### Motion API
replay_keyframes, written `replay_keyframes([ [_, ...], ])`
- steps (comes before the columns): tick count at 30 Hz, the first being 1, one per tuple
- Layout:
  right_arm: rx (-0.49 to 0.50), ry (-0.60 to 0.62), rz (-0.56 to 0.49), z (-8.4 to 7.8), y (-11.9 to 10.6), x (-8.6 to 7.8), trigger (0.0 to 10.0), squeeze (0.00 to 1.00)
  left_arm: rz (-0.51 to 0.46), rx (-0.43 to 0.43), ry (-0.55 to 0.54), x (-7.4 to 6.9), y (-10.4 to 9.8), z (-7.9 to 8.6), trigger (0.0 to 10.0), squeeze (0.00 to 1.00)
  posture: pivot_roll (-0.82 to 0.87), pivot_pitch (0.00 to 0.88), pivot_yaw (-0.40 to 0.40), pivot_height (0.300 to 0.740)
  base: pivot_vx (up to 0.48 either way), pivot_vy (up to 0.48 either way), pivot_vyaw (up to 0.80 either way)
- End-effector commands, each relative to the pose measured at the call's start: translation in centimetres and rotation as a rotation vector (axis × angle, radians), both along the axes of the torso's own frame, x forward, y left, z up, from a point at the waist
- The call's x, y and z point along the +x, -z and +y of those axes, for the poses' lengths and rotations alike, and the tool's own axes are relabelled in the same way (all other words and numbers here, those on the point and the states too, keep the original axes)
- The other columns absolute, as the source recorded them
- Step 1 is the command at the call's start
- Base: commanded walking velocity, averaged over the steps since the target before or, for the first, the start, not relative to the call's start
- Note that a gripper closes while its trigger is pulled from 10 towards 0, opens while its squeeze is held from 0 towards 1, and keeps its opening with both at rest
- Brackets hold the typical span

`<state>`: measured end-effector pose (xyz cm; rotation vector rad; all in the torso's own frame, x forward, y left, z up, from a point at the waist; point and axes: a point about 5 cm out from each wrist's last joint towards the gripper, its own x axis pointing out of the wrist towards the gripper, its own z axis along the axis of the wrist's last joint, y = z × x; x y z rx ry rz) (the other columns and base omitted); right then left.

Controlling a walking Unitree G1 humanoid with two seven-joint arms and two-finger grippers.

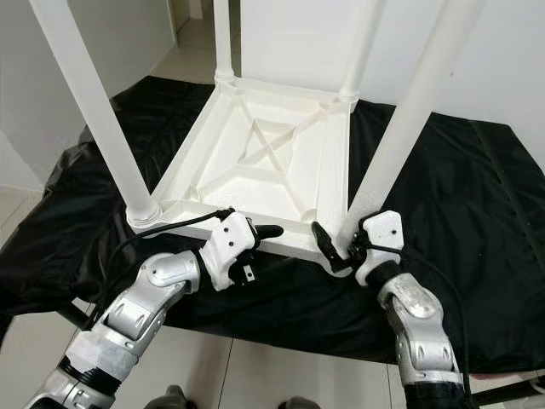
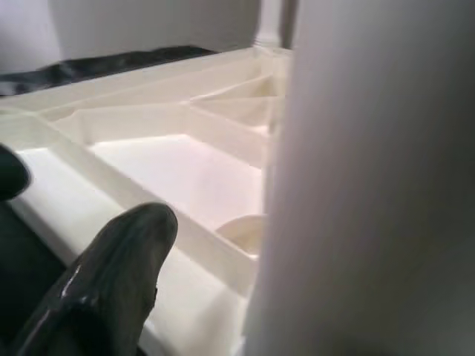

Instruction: Building children table

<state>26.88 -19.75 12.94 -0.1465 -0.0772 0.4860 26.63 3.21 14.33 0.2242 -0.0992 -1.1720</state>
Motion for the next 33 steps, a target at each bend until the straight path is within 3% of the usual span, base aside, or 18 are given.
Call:
replay_keyframes([
  [1, -0.015, -0.031, 0.03, 0.1, 0.5, 0.3, 3.6, 0.0, -0.011, 0.001, 0.057, -0.5, -0.3, -0.3, 10.0, 0.0, 0.05, 0.0, -0.048, 0.74, 0.0, 0.0, 0.0],
  [2, -0.012, -0.04, 0.037, 0.1, 0.6, 0.4, 3.6, 0.0, -0.011, 0.0, 0.055, -0.4, -0.3, -0.3, 10.0, 0.0, 0.05, 0.0, -0.048, 0.74, 0.0, 0.0, 0.0],
  [3, -0.018, -0.051, 0.049, 0.1, 0.9, 0.5, 0.0, 0.0, -0.012, -0.001, 0.051, -0.4, -0.3, -0.3, 10.0, 0.0, 0.05, 0.0, -0.054, 0.74, 0.0, 0.0, 0.0],
  [16, -0.006, -0.054, 0.06, -0.7, 1.2, 0.5, 0.0, 0.0, -0.012, -0.008, 0.027, -0.3, -0.4, -0.1, 10.0, 0.0, 0.06, 0.0, -0.066, 0.74, 0.0, 0.0, 0.0],
  [17, 0.012, -0.034, 0.051, -0.8, 1.0, 0.6, 10.0, 0.0, -0.013, -0.008, 0.027, -0.3, -0.5, -0.2, 10.0, 0.0, 0.06, 0.0, -0.066, 0.74, 0.0, 0.0, 0.0],
  [23, 0.023, 0.025, 0.036, -0.6, 0.8, 0.7, 10.0, 0.0, -0.016, -0.01, 0.025, -0.2, -0.5, -0.3, 10.0, 0.0, 0.06, 0.0, -0.066, 0.74, 0.0, 0.0, 0.0],
  [25, 0.002, 0.138, 0.027, 0.0, 0.9, 0.7, 10.0, 0.0, -0.019, -0.01, 0.025, -0.1, -0.6, -0.3, 10.0, 0.0, 0.06, 0.0, -0.065, 0.74, 0.0, 0.0, 0.0],
  [27, 0.001, 0.173, 0.023, 0.3, 0.9, 0.6, 10.0, 0.0, -0.019, -0.01, 0.024, -0.2, -0.6, -0.3, 10.0, 0.0, 0.06, 0.0, -0.065, 0.74, 0.0, 0.0, 0.0],
  [30, 0.001, 0.173, 0.023, 0.3, 0.9, 0.6, 10.0, 0.0, -0.019, -0.01, 0.024, -0.2, -0.6, -0.3, 10.0, 0.0, 0.06, 0.0, -0.065, 0.74, 0.0, 0.0, 0.0],
  [33, 0.032, 0.301, 0.014, 1.7, 1.2, 0.2, 10.0, 0.0, -0.016, -0.007, 0.025, -0.3, -0.5, -0.2, 10.0, 0.0, 0.05, 0.0, -0.055, 0.74, 0.0, 0.0, 0.0],
])
